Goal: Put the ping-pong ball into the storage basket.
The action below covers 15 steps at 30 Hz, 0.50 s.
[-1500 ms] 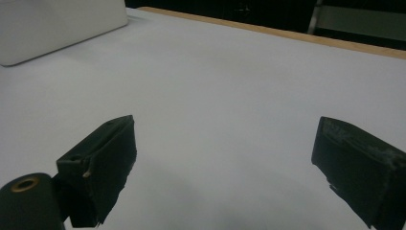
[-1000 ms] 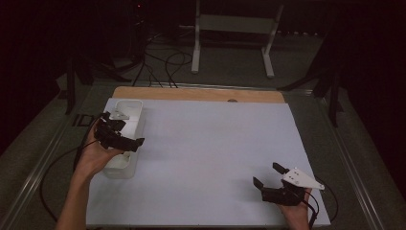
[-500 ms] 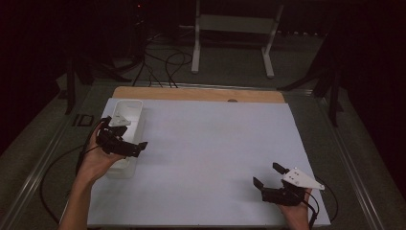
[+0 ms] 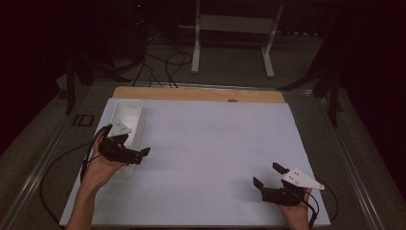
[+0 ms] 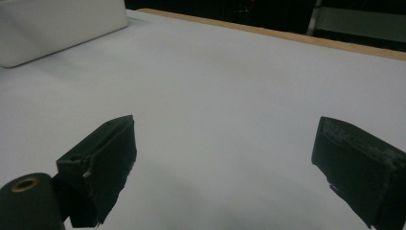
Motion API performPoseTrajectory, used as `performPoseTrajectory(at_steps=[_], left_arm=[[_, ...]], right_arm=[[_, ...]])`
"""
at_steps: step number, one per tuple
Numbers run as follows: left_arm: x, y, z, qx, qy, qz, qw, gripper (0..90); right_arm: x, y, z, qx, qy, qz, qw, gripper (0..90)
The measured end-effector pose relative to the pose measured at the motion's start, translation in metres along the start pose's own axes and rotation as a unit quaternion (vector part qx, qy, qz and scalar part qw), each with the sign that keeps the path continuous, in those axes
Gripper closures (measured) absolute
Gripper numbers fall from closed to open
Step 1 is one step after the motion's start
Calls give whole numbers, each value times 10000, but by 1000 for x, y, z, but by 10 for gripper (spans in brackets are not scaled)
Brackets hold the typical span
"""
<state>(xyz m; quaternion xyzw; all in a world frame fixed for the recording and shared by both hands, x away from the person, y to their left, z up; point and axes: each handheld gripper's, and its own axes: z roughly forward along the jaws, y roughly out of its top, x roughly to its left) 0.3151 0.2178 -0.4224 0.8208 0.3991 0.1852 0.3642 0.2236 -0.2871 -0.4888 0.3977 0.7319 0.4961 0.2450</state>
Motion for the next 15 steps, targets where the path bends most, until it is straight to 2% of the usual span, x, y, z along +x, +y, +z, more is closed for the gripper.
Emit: performPoseTrajectory(at_steps=[5,6,11,12,15], left_arm=[[-4,-6,1,-146,-65,33,9999,6],[-6,-9,1,-261,-78,16,9996,6],[-9,-15,-1,-459,-96,81,9989,5],[-11,-19,-1,-589,-129,81,9981,5],[-13,-22,-1,-702,-161,96,9974,5]], right_arm=[[0,0,0,-11,-3,0,10000,76],[0,0,0,-7,-2,1,10000,77],[0,0,0,-14,0,1,10000,76],[0,0,0,-16,-2,4,10000,76],[0,0,0,-28,0,4,10000,76]])
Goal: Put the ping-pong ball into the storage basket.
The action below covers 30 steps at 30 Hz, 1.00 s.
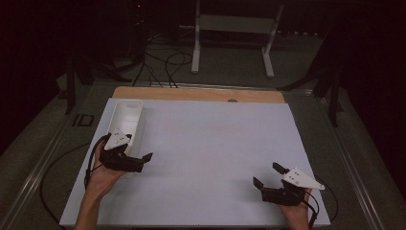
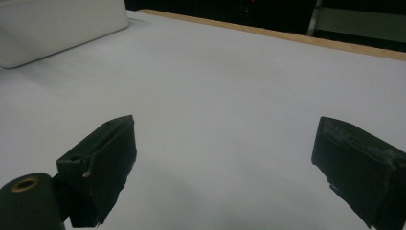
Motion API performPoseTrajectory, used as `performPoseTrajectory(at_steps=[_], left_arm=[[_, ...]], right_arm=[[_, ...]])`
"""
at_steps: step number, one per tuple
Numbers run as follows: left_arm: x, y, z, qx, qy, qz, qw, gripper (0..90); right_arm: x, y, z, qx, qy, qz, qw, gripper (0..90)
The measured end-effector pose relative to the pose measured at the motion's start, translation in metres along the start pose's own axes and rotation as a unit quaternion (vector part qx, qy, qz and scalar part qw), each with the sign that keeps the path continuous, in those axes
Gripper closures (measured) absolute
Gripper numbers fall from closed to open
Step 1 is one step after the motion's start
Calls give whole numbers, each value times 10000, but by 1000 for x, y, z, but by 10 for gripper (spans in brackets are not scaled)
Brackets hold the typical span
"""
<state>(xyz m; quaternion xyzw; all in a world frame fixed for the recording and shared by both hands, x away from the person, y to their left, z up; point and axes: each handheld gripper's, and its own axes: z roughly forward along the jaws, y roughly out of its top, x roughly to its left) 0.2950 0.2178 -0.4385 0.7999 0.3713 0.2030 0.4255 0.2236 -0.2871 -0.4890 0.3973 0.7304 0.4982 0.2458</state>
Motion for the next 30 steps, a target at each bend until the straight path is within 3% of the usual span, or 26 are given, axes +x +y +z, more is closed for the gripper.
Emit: performPoseTrajectory(at_steps=[11,15,21,30], left_arm=[[-15,-23,-4,-596,-108,154,9980,5],[-17,-31,-6,-850,-123,79,9963,5],[-18,-43,-7,-983,-93,17,9951,5],[-21,-45,-8,-1144,-77,15,9934,2]], right_arm=[[0,0,1,-12,26,18,10000,76],[0,0,2,-20,50,6,10000,76],[0,1,4,-67,67,25,10000,76],[-2,4,6,-219,124,-63,9997,76]])
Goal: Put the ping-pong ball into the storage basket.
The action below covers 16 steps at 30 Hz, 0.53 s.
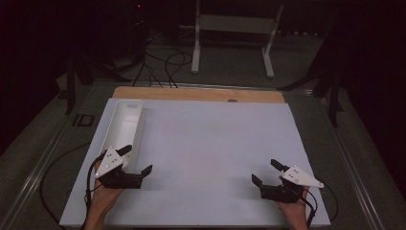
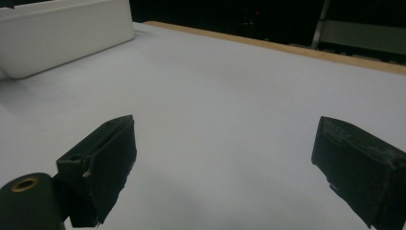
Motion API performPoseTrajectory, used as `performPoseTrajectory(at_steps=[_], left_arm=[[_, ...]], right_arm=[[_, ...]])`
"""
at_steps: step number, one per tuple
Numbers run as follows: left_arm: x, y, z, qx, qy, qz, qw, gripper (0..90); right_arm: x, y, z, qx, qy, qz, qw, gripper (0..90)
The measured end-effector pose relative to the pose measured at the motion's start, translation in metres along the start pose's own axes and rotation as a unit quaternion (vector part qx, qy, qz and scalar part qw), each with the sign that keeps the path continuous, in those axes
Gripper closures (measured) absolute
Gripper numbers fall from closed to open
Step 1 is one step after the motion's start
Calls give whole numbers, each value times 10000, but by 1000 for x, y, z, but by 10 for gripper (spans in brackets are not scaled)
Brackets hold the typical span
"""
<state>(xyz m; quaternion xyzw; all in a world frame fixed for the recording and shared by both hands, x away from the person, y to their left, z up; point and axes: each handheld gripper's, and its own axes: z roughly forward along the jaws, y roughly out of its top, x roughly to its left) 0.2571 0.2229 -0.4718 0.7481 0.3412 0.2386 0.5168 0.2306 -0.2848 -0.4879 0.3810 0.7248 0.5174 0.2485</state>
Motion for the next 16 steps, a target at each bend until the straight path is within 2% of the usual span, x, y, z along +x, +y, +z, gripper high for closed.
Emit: performPoseTrajectory(at_steps=[7,16], left_arm=[[-1,-1,0,-45,43,20,10000,3],[-1,-1,1,-39,83,73,9999,3]], right_arm=[[0,1,-1,-109,9,-57,9999,77],[0,0,-3,-105,25,-46,9999,77]])
